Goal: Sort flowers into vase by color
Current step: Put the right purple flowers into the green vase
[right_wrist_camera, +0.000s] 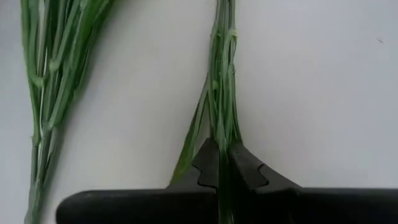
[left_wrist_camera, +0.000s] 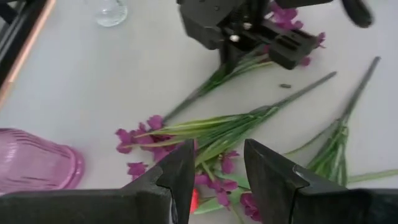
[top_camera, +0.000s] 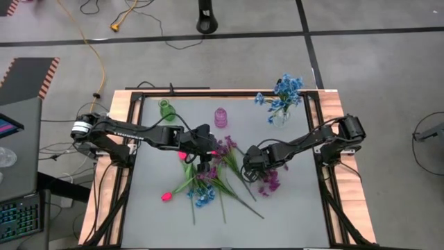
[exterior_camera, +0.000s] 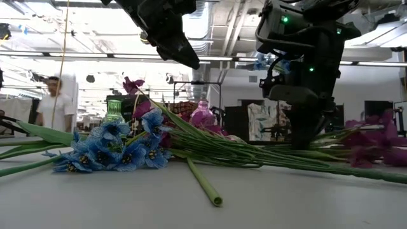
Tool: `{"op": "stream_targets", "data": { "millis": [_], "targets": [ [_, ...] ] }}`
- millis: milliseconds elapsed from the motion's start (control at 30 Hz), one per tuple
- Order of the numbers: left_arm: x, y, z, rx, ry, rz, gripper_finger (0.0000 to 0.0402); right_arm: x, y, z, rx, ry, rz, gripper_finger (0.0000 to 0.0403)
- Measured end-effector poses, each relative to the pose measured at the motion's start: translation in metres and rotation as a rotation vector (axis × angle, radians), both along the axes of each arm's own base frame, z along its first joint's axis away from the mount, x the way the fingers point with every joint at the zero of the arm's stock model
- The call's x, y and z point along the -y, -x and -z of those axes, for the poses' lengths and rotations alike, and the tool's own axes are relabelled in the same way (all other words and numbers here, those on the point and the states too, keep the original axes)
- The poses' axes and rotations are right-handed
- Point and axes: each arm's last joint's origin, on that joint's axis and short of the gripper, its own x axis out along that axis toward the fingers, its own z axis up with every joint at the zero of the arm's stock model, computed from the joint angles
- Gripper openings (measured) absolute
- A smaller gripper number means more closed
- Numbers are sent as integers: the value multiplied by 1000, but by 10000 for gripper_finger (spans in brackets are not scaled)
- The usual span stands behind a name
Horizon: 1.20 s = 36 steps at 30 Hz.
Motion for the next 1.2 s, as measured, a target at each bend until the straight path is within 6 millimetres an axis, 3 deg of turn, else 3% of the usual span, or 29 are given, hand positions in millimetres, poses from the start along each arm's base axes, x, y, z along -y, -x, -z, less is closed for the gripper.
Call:
{"op": "stream_targets", "data": {
  "millis": [367, 600, 800, 1200],
  "targets": [
    [0, -6, -7, 83, -91, 73, 130, -3, -9, -42, -86, -24, -77, 44],
    [0, -10, -12, 145, -152, 115, 171, -5, -17, -72, -102, -31, -113, 42],
    [0, -12, -17, 192, -201, 146, 201, -7, -28, -103, -45, -28, -159, 42],
    [3, -13, -18, 214, -176, 224, 199, -9, -47, -155, 149, -19, -238, 42]
  ]
}}
